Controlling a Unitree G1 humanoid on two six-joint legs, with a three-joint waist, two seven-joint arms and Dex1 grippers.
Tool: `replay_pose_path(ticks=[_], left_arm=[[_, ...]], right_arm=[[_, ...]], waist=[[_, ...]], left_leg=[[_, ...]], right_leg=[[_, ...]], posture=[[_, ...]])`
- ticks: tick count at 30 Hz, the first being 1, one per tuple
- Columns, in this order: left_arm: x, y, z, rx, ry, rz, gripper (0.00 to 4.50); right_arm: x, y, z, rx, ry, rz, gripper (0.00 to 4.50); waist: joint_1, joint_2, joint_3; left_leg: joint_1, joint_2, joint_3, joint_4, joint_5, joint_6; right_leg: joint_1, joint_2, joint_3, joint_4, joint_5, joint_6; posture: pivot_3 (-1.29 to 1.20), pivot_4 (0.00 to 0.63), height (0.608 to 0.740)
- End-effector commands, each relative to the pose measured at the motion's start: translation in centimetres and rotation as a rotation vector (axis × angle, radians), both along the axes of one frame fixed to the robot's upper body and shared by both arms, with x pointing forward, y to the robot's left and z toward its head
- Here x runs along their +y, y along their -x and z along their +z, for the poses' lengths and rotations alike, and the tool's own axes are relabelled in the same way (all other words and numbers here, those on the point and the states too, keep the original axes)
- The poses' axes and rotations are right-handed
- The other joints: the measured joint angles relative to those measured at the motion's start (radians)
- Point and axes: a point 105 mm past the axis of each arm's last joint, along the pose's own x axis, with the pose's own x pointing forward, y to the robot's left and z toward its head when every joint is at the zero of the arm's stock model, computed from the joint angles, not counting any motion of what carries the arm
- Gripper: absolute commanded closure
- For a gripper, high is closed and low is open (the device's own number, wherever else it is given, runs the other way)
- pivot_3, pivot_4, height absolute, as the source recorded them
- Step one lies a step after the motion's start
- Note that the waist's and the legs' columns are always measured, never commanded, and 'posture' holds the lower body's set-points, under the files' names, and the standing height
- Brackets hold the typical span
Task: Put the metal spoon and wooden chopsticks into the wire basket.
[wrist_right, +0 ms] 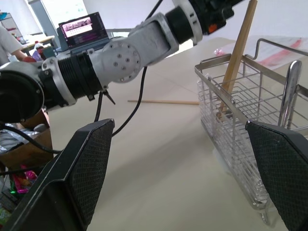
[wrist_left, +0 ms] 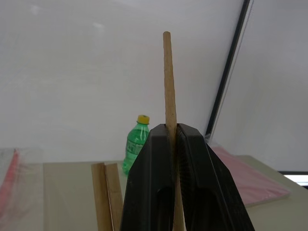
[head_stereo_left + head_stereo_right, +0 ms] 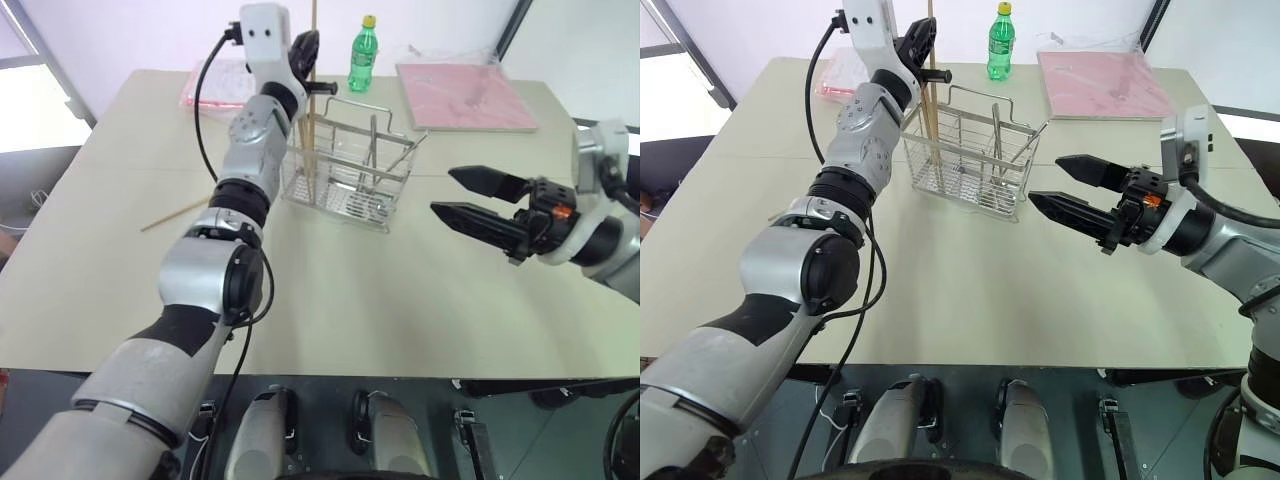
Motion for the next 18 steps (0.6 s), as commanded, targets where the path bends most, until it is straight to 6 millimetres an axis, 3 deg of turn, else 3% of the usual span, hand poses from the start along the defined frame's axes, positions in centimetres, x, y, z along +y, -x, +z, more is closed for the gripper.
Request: replay_pose_path(ticks=[1,5,11,14,18], left_arm=[[0.1,0.9,2.3,-0.11,-0.009,0.007,4.42],[0.3,1.1,2.2,-0.116,-0.012,0.001,3.1],[0.5,1.5,2.1,-0.119,-0.01,-0.032,0.04],[2.2,2.5,2.8,-0.123,-0.008,-0.042,0.04],[7.1,3.6,4.3,-0.092,-0.147,0.001,0.04]], right_arm=[[-0.4,0.2,1.9,-0.071,-0.012,-0.006,0.0],[-0.5,-0.1,2.1,-0.073,-0.021,-0.001,0.0],[-0.4,-0.5,1.9,-0.065,-0.021,0.012,0.0],[-0.4,-0.7,1.8,-0.065,-0.02,0.015,0.0],[-0.5,-1.0,1.8,-0.067,-0.017,0.014,0.0]], waist=[[0.001,0.0,0.0],[0.003,0.0,0.0],[0.001,0.0,0.0],[0.0,0.0,0.0],[-0.016,0.0,0.0]], left_leg=[[0.0,0.0,0.0,0.0,0.0,0.0],[0.0,0.0,0.0,0.0,0.0,0.0],[0.0,0.0,0.0,0.0,0.0,0.0],[0.0,0.0,0.0,0.0,0.0,0.0],[0.0,0.001,0.0,0.0,0.0,0.0]], right_leg=[[0.0,0.0,0.0,0.0,0.0,0.0],[0.0,0.0,0.0,0.0,0.0,0.0],[0.0,0.0,0.0,0.0,0.0,0.0],[0.001,0.0,0.0,0.0,0.0,0.0],[-0.001,0.001,0.001,0.002,0.0,0.0]], posture=[[0.0,0.15,0.699],[0.0,0.15,0.699],[0.0,0.15,0.699],[0.0,0.15,0.699],[0.0,0.15,0.699]])
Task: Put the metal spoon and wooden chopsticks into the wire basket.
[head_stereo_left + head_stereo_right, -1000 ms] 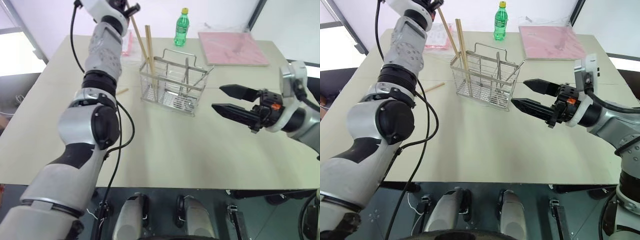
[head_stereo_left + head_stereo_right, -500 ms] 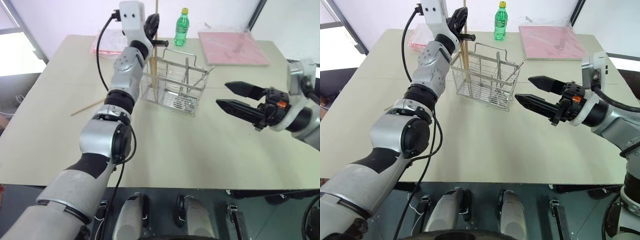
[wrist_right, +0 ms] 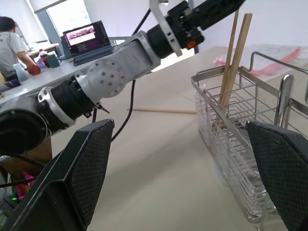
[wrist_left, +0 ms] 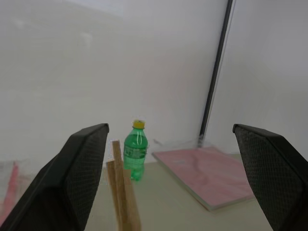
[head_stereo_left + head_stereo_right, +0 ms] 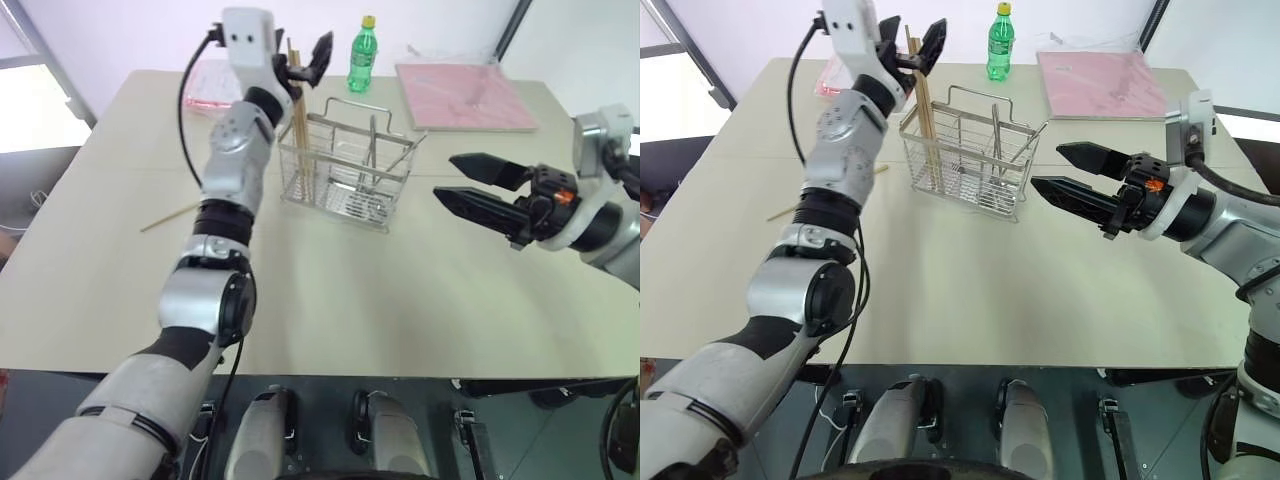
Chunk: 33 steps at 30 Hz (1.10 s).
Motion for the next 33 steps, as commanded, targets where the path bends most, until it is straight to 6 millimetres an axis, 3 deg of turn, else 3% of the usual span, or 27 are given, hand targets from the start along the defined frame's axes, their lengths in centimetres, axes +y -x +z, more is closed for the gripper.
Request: replay_pose_path(ticks=[1,4,10,13,17,29,32,33], left_arm=[[4.8,1.3,3.1,-0.023,-0.165,0.054,0.04],[9.6,0.5,0.4,0.125,-0.405,0.102,0.04],[13.7,0.3,-7.5,0.409,-0.726,0.019,0.04],[13.8,0.6,-10.7,0.519,-0.8,-0.043,0.04],[14.0,0.5,-13.1,0.587,-0.858,-0.039,0.04],[13.9,0.3,-17.5,0.704,-0.885,0.029,0.04],[13.7,0.4,-17.8,0.719,-0.868,0.009,0.91],[13.8,0.4,-17.8,0.723,-0.87,0.006,1.43]], right_arm=[[-0.4,0.0,1.1,-0.055,0.001,-0.005,0.0],[-0.5,-0.2,1.1,-0.055,0.005,-0.001,0.0],[-0.8,-0.6,1.5,-0.063,0.001,0.006,0.0],[-0.7,-0.6,1.6,-0.064,0.006,0.007,0.0],[-0.8,-0.2,1.4,-0.059,0.015,0.001,0.0],[-1.5,0.9,1.5,-0.048,0.019,-0.048,0.0],[-1.6,0.9,1.5,-0.05,0.016,-0.056,0.0],[-1.6,1.0,1.5,-0.05,0.015,-0.058,0.0]], waist=[[-0.015,0.0,0.0],[-0.019,0.002,-0.001],[0.008,0.003,-0.002],[0.015,0.002,-0.002],[0.013,0.002,-0.002],[0.013,0.002,-0.002],[0.012,0.002,-0.002],[0.012,0.002,-0.002]], left_leg=[[0.0,0.0,0.0,0.0,0.0,0.0],[0.001,0.0,0.001,-0.001,0.0,-0.001],[0.0,-0.001,0.001,0.0,0.0,-0.001],[-0.003,-0.001,0.001,0.001,0.0,0.0],[-0.008,-0.001,0.001,0.002,0.001,-0.001],[-0.007,0.0,0.001,0.003,0.0,0.0],[-0.006,0.0,0.001,0.003,0.0,0.0],[-0.006,0.0,0.001,0.003,0.0,0.0]], right_leg=[[0.0,0.0,0.0,0.0,0.0,0.0],[0.0,0.001,0.0,0.001,0.0,0.0],[0.001,-0.001,0.0,-0.002,0.0,0.0],[-0.002,-0.001,0.0,-0.002,0.0,0.0],[-0.008,-0.001,0.0,0.001,0.0,0.0],[-0.008,-0.001,0.0,0.001,0.0,0.0],[-0.007,-0.001,0.0,0.001,0.0,0.0],[-0.007,-0.001,0.0,0.001,0.0,0.0]], posture=[[0.0,0.15,0.699],[0.0,0.15,0.699],[0.0,0.15,0.699],[0.0,0.15,0.699],[0.0,0.15,0.699],[0.0,0.15,0.699],[0.0,0.15,0.699],[0.0,0.15,0.699]])
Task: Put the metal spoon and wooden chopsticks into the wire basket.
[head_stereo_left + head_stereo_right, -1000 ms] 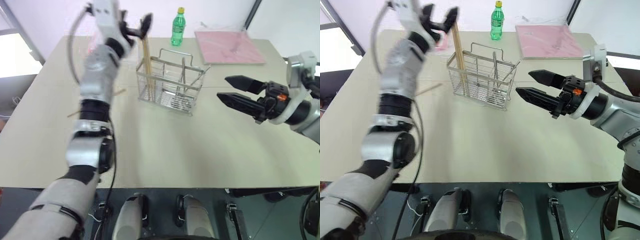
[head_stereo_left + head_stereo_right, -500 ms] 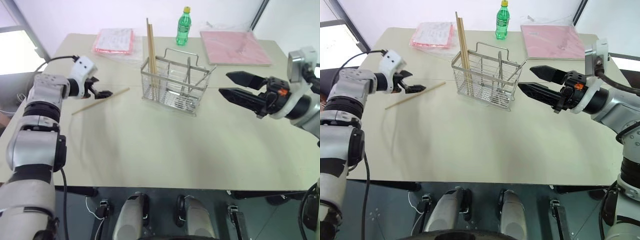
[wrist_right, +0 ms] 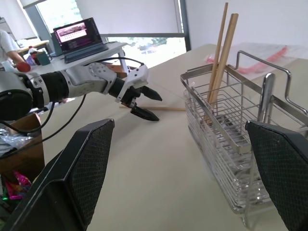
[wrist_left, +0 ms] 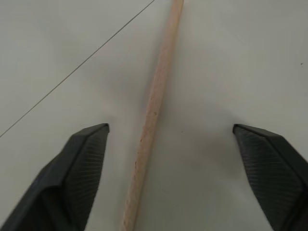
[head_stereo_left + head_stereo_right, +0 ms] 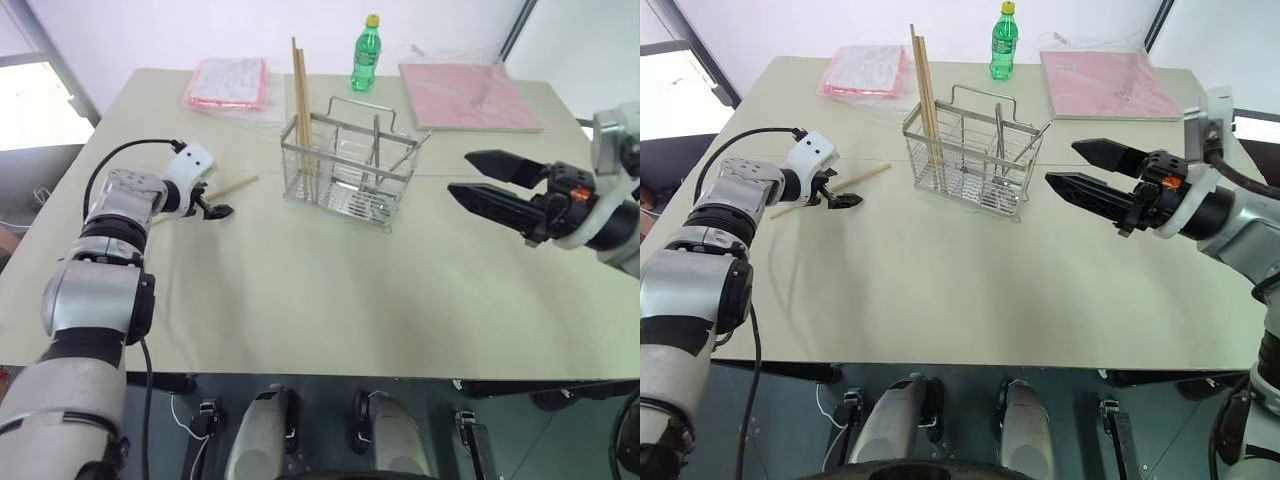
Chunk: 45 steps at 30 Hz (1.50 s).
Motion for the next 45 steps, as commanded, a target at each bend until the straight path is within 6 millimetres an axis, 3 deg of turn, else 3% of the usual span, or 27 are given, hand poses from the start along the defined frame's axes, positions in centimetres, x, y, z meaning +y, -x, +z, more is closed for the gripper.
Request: replay_pose_path(ticks=[1,5,6,11,17,23,29,34,45], left_arm=[[0.2,0.1,0.0,0.01,0.002,0.005,1.93],[0.4,0.2,-0.1,0.014,0.001,0.01,4.12],[0.5,0.2,0.0,0.015,0.007,0.013,4.45],[0.7,0.1,0.9,-0.011,0.04,0.022,4.45],[-1.1,-0.7,5.0,-0.107,0.221,-0.015,4.45],[0.1,-0.6,5.0,-0.124,0.175,0.015,4.45],[1.7,-0.4,3.8,-0.125,0.045,0.049,1.74],[2.6,-0.1,1.8,-0.071,-0.037,0.077,1.74],[2.4,0.6,-1.5,0.034,-0.025,0.111,1.74]], right_arm=[[-0.2,0.8,1.4,-0.06,0.005,-0.003,0.0],[-0.2,0.7,1.4,-0.062,0.001,-0.007,0.0],[-0.2,0.6,1.4,-0.063,0.0,-0.007,0.0],[-0.2,0.4,1.4,-0.066,-0.003,-0.01,0.0],[0.0,0.0,1.3,-0.068,-0.009,-0.011,0.0],[0.3,-0.6,1.1,-0.068,-0.015,-0.005,0.0],[0.3,-0.8,1.3,-0.071,-0.014,-0.001,0.0],[0.3,-0.7,1.3,-0.072,-0.012,0.0,0.0],[0.0,-0.3,1.4,-0.068,-0.006,-0.018,0.0]], waist=[[0.0,0.0,0.0],[0.001,0.0,0.0],[0.001,0.0,0.0],[0.0,0.0,0.0],[0.001,0.0,0.0],[-0.002,0.0,0.0],[-0.003,0.0,0.0],[0.001,0.0,0.0],[0.001,0.001,-0.001]], left_leg=[[0.0,0.0,0.0,0.0,0.0,0.0],[0.0,0.0,0.0,0.0,0.0,0.0],[0.0,0.0,0.0,0.0,0.0,0.0],[0.0,0.0,0.0,0.001,0.0,0.0],[-0.001,0.0,0.0,0.001,0.0,0.0],[0.0,0.0,0.0,0.002,0.0,0.0],[-0.001,0.001,0.0,0.002,0.0,0.0],[-0.001,0.0,0.0,0.002,0.0,0.0],[-0.002,0.001,0.0,0.008,-0.002,0.003]], right_leg=[[0.0,0.0,0.0,0.0,0.0,0.0],[0.0,0.0,0.0,0.0,0.0,0.0],[0.0,0.0,0.0,0.0,0.0,0.0],[0.0,0.0,0.0,0.0,0.0,0.0],[0.0,0.0,0.0,0.0,0.0,0.0],[0.0,0.0,0.0,0.001,0.0,0.0],[0.0,0.001,0.0,0.001,0.0,0.0],[0.0,0.0,0.0,0.001,0.0,0.0],[0.001,0.0,0.0,0.003,0.0,0.0]], posture=[[0.0,0.15,0.699],[0.0,0.15,0.699],[0.0,0.15,0.699],[0.0,0.15,0.699],[0.0,0.15,0.699],[0.0,0.15,0.699],[0.0,0.15,0.699],[0.0,0.15,0.699],[0.0,0.15,0.699]])
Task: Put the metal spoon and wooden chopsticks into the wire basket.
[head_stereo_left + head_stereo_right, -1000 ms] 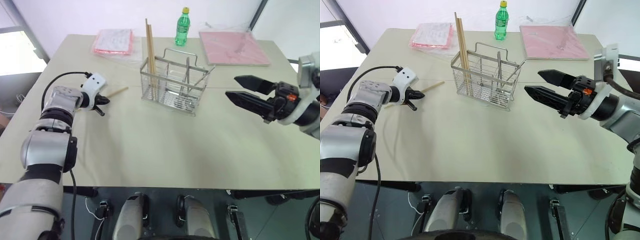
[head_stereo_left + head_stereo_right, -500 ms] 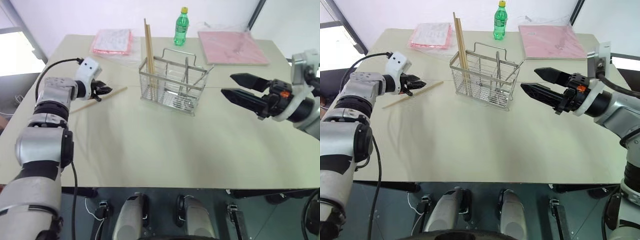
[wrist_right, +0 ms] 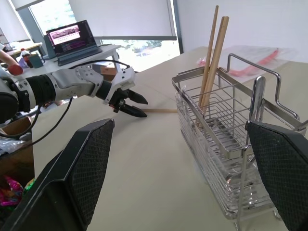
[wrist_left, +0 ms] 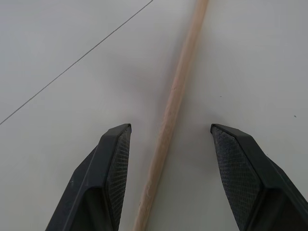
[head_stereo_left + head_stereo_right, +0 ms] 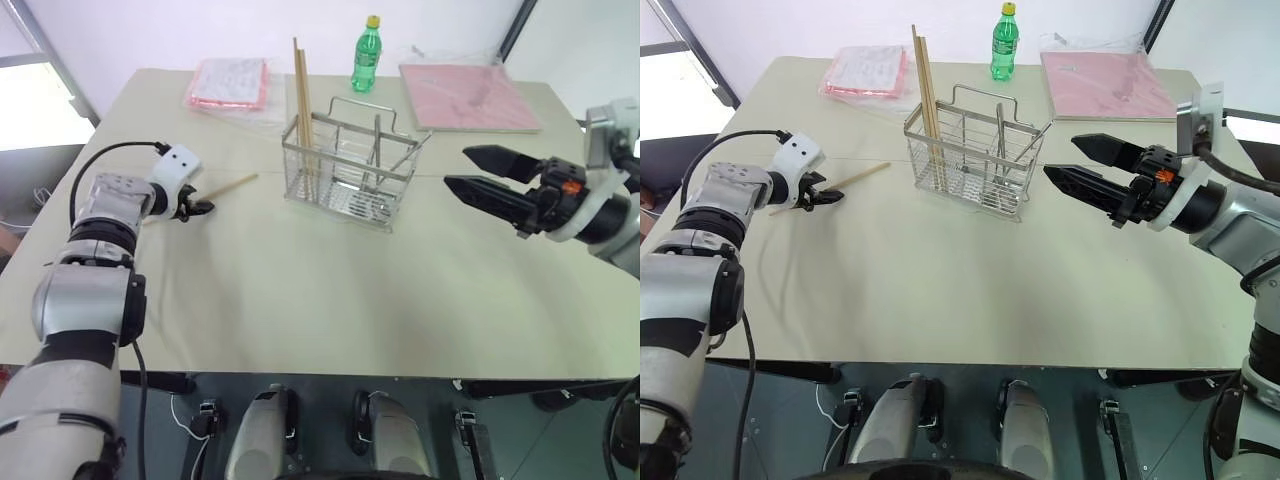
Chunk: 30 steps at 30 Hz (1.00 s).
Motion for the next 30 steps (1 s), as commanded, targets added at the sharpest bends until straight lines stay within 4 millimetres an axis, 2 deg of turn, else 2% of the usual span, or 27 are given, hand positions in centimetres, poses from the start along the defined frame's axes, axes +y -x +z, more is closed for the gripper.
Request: replay_pose_path(ticks=[1,7,10,13,14,20,22,25,28,30], left_arm=[[0.2,0.4,-1.5,0.049,0.004,0.022,1.74],[0.0,0.5,-1.7,0.062,0.031,0.024,1.74],[-0.3,0.5,-1.4,0.061,0.073,0.017,2.62],[-0.3,0.5,-1.3,0.061,0.08,0.016,4.12],[-0.3,0.5,-1.3,0.06,0.08,0.018,4.43],[-0.4,0.4,-1.0,0.053,0.097,0.015,4.43],[-0.6,0.2,-0.3,0.032,0.113,0.009,4.43],[-1.2,-0.6,1.9,-0.049,0.186,0.023,4.43],[-3.1,-2.0,7.3,-0.227,0.408,0.031,4.43],[-4.5,-2.5,11.5,-0.369,0.558,0.006,4.43]], right_arm=[[-0.1,0.8,1.4,-0.059,0.002,-0.002,0.0],[-0.2,0.7,1.6,-0.064,0.0,-0.009,0.0],[-0.3,0.7,1.7,-0.066,-0.002,-0.014,0.0],[-0.4,0.6,1.7,-0.066,-0.004,-0.017,0.0],[-0.4,0.5,1.7,-0.067,-0.005,-0.018,0.0],[-0.3,0.3,1.7,-0.07,-0.009,-0.017,0.0],[-0.2,0.3,1.7,-0.07,-0.009,-0.016,0.0],[-0.1,0.3,1.6,-0.07,-0.01,-0.015,0.0],[-0.2,0.4,1.5,-0.068,-0.006,-0.018,0.0],[-0.2,0.4,1.4,-0.068,-0.004,-0.02,0.0]], waist=[[0.0,0.0,0.0],[0.0,0.001,-0.001],[0.001,0.001,-0.001],[0.0,0.001,-0.001],[-0.001,0.001,-0.001],[-0.001,0.001,-0.001],[-0.001,0.001,-0.001],[-0.001,0.001,-0.001],[0.003,0.0,-0.001],[0.004,0.0,0.0]], left_leg=[[0.0,0.0,0.0,0.001,0.0,0.0],[0.0,0.0,0.0,0.002,-0.001,0.001],[0.0,0.0,0.0,0.002,-0.001,0.001],[0.0,0.0,0.0,0.003,-0.001,0.001],[0.0,0.001,0.0,0.003,-0.001,0.001],[0.0,0.001,0.0,0.003,-0.001,0.001],[0.0,0.001,0.0,0.003,-0.001,0.001],[0.0,0.001,0.0,0.003,-0.001,0.001],[-0.004,0.001,-0.001,0.004,-0.001,0.001],[-0.007,0.001,-0.003,0.007,-0.001,0.001]], right_leg=[[0.0,0.0,0.0,0.0,0.0,0.0],[0.0,0.0,0.0,0.001,0.0,0.0],[0.0,0.0,0.0,0.001,0.0,0.0],[0.0,0.0,0.0,0.001,0.0,0.0],[0.0,0.0,0.0,0.001,0.0,0.0],[0.0,0.0,0.0,0.001,0.0,0.0],[0.0,0.0,0.0,0.001,0.0,0.0],[0.0,0.0,0.0,0.001,0.0,0.0],[-0.002,0.0,0.0,0.001,0.0,0.0],[-0.003,0.0,-0.003,0.001,0.0,0.0]], posture=[[0.0,0.15,0.699],[0.0,0.15,0.699],[0.0,0.15,0.699],[0.0,0.15,0.699],[0.0,0.15,0.699],[0.0,0.15,0.699],[0.0,0.15,0.699],[0.0,0.15,0.699],[0.0,0.15,0.699],[0.0,0.15,0.699]])
